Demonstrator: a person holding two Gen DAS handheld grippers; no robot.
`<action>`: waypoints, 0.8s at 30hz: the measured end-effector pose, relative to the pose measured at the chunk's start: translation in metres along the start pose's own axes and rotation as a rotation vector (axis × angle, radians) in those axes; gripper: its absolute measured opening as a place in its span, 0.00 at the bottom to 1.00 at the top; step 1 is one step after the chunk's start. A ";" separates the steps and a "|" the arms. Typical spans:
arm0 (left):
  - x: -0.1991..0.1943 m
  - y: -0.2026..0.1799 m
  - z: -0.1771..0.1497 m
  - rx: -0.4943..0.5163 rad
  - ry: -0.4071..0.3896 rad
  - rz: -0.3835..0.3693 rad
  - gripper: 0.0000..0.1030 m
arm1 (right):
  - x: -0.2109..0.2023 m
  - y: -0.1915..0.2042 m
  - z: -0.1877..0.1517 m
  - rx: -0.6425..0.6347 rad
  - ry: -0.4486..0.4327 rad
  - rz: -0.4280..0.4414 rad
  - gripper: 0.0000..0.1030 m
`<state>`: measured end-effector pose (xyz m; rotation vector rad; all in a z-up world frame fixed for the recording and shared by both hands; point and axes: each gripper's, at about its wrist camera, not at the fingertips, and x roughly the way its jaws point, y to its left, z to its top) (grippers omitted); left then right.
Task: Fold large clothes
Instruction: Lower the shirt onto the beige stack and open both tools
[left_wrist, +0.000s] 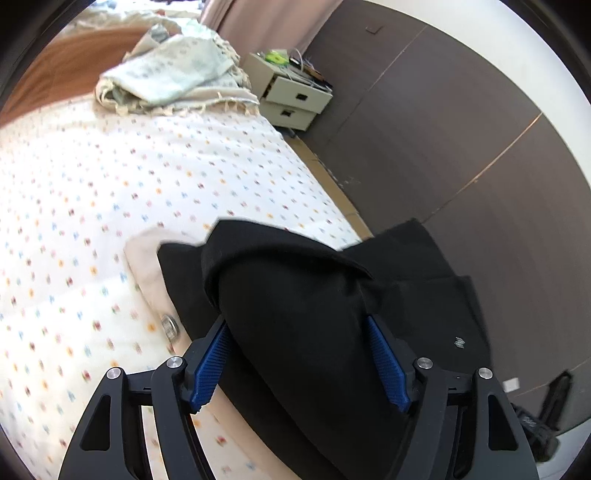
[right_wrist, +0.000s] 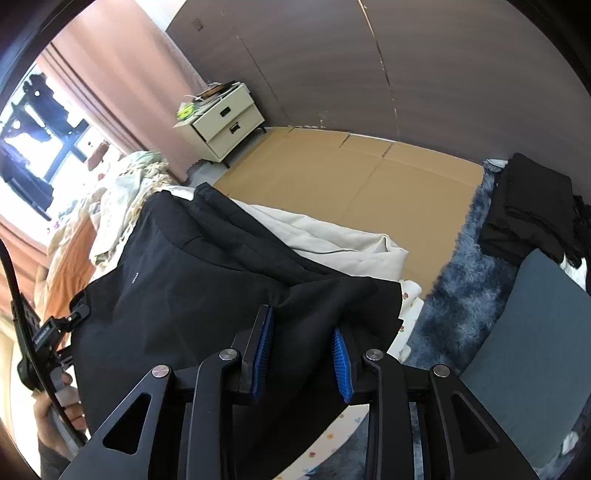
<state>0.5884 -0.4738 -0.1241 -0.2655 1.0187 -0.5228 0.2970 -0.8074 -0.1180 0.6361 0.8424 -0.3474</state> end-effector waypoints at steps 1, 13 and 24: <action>0.005 0.004 0.002 -0.006 0.004 0.007 0.72 | 0.001 0.000 -0.001 0.005 -0.001 -0.006 0.30; -0.038 0.019 0.010 -0.075 0.062 0.045 0.72 | -0.045 0.001 -0.020 -0.008 -0.042 -0.120 0.48; -0.175 -0.004 -0.014 0.052 -0.054 -0.004 0.78 | -0.125 0.027 -0.049 -0.018 -0.090 -0.038 0.60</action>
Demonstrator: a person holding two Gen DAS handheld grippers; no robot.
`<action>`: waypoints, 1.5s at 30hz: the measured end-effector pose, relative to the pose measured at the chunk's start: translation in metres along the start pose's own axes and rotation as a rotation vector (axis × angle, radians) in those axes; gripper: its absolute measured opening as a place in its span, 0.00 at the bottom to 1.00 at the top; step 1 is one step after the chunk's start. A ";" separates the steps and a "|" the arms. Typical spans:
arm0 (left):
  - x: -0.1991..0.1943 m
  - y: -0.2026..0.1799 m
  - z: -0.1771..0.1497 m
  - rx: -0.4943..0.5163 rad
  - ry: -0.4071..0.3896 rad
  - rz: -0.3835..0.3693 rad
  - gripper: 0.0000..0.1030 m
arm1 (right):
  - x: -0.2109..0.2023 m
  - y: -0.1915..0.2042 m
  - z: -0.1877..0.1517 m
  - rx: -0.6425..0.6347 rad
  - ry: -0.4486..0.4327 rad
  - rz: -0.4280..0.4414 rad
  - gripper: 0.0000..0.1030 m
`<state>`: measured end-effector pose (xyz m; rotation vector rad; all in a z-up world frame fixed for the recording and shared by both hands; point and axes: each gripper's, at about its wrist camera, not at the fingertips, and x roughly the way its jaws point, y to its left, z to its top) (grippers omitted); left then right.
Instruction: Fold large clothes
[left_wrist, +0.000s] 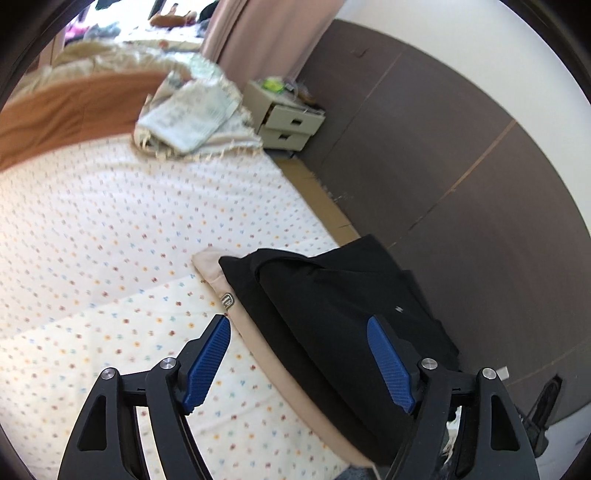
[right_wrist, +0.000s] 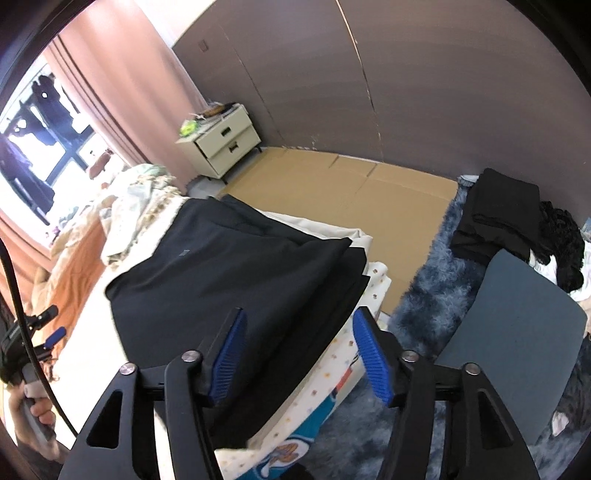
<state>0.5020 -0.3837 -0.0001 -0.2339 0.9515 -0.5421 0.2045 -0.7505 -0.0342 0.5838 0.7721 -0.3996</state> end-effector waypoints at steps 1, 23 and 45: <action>-0.012 -0.002 -0.002 0.011 -0.013 0.003 0.82 | -0.008 0.003 -0.001 -0.004 -0.007 0.007 0.60; -0.267 -0.034 -0.092 0.217 -0.341 -0.035 1.00 | -0.189 0.058 -0.079 -0.074 -0.192 0.119 1.00; -0.408 -0.014 -0.225 0.274 -0.576 0.114 1.00 | -0.291 0.079 -0.176 -0.225 -0.257 0.273 1.00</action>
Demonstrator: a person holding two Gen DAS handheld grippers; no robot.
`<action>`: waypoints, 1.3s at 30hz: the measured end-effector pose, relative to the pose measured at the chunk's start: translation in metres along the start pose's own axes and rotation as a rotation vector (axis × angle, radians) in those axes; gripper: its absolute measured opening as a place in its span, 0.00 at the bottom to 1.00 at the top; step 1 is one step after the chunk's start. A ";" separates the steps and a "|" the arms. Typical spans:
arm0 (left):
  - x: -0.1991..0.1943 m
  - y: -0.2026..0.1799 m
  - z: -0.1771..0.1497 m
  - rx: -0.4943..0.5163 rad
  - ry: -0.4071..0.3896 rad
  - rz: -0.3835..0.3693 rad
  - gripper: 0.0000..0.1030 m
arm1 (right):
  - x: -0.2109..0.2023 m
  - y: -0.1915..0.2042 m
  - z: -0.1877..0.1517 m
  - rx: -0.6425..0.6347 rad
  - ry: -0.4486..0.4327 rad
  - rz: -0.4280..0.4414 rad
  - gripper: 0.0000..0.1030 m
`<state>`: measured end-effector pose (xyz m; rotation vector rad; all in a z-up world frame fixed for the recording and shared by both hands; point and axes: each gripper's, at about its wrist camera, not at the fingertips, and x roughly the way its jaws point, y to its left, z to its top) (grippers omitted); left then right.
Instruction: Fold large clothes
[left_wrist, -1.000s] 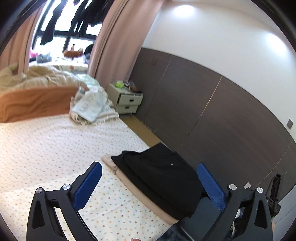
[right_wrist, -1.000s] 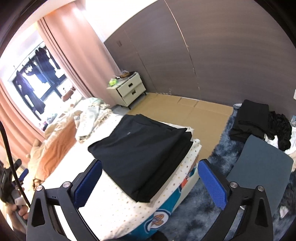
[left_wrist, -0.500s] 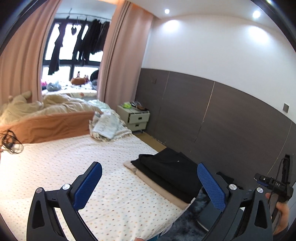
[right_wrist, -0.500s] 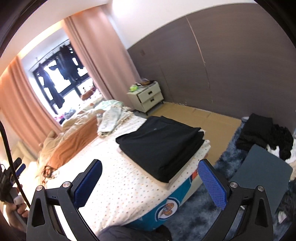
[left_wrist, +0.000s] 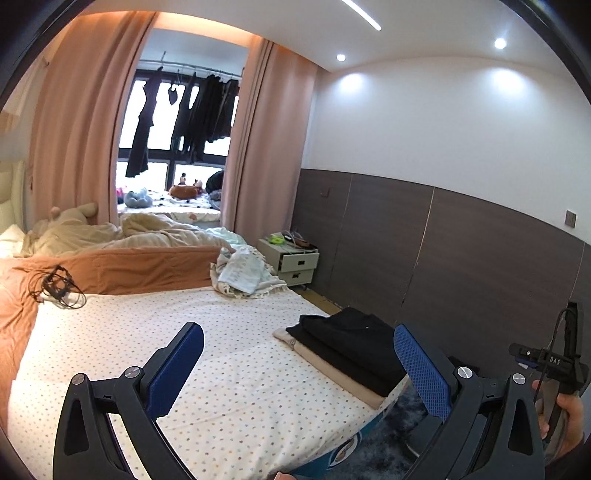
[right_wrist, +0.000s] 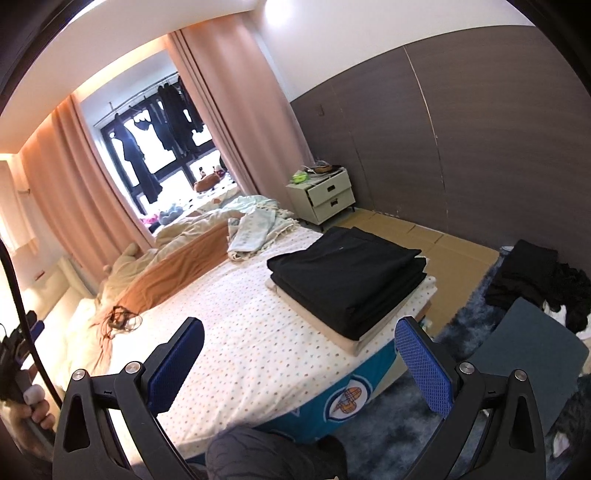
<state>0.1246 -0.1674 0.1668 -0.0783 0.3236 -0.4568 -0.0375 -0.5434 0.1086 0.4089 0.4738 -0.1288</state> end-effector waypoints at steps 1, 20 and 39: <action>-0.005 -0.001 -0.004 0.005 -0.006 0.004 1.00 | -0.004 0.001 -0.004 -0.002 -0.002 0.007 1.00; -0.087 -0.009 -0.094 0.092 -0.016 0.108 1.00 | -0.040 0.029 -0.098 -0.115 -0.027 0.059 1.00; -0.135 0.005 -0.170 0.057 0.019 0.282 1.00 | -0.052 0.053 -0.157 -0.243 -0.052 0.056 1.00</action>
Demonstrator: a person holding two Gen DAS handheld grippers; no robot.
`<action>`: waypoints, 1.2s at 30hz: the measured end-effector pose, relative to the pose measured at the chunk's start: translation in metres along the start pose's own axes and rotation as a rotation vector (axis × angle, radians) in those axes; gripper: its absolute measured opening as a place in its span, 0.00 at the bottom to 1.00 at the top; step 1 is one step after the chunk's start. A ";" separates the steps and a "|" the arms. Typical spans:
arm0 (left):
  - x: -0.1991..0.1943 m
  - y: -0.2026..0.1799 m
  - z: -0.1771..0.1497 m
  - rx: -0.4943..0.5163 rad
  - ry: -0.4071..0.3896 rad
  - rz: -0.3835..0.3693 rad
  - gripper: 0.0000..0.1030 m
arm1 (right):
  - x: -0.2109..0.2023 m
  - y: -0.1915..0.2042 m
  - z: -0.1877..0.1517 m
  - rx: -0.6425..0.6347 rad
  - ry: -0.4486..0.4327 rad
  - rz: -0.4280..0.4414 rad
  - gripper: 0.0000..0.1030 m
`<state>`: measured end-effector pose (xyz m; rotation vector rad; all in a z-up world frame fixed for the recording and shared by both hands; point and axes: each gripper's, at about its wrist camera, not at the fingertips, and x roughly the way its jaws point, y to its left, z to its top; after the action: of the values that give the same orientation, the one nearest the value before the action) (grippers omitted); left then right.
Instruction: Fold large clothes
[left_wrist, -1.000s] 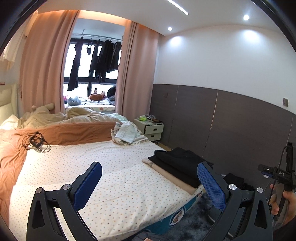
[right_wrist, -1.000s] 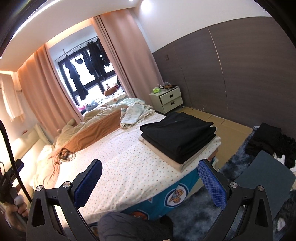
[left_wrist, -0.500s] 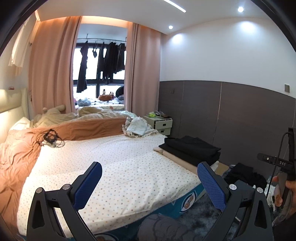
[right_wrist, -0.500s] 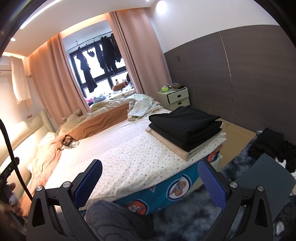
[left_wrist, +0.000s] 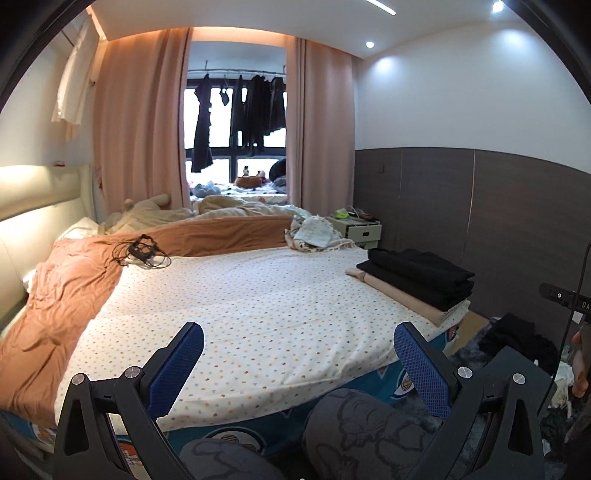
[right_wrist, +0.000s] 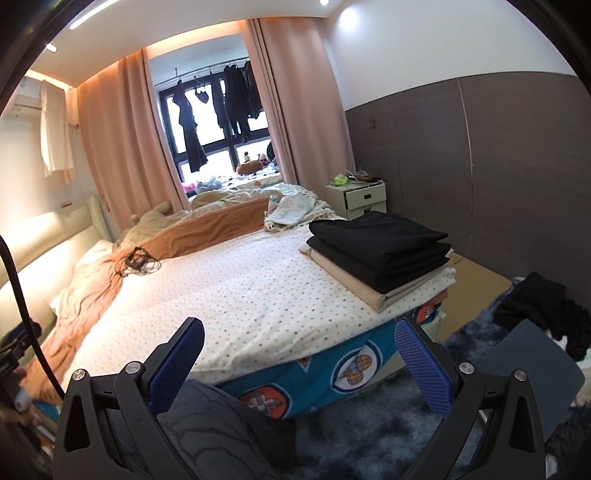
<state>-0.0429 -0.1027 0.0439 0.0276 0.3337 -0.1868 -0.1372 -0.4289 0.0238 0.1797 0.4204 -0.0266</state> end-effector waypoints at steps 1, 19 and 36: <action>-0.003 0.001 -0.001 -0.002 -0.003 0.008 1.00 | -0.001 0.002 -0.002 -0.005 0.005 0.001 1.00; -0.020 0.006 -0.018 -0.087 0.000 0.007 1.00 | 0.013 0.016 -0.031 -0.003 0.022 0.047 1.00; -0.025 0.013 -0.018 -0.108 -0.011 0.025 1.00 | 0.022 0.020 -0.032 -0.006 0.032 0.036 1.00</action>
<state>-0.0691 -0.0848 0.0347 -0.0763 0.3323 -0.1440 -0.1288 -0.4028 -0.0104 0.1824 0.4487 0.0128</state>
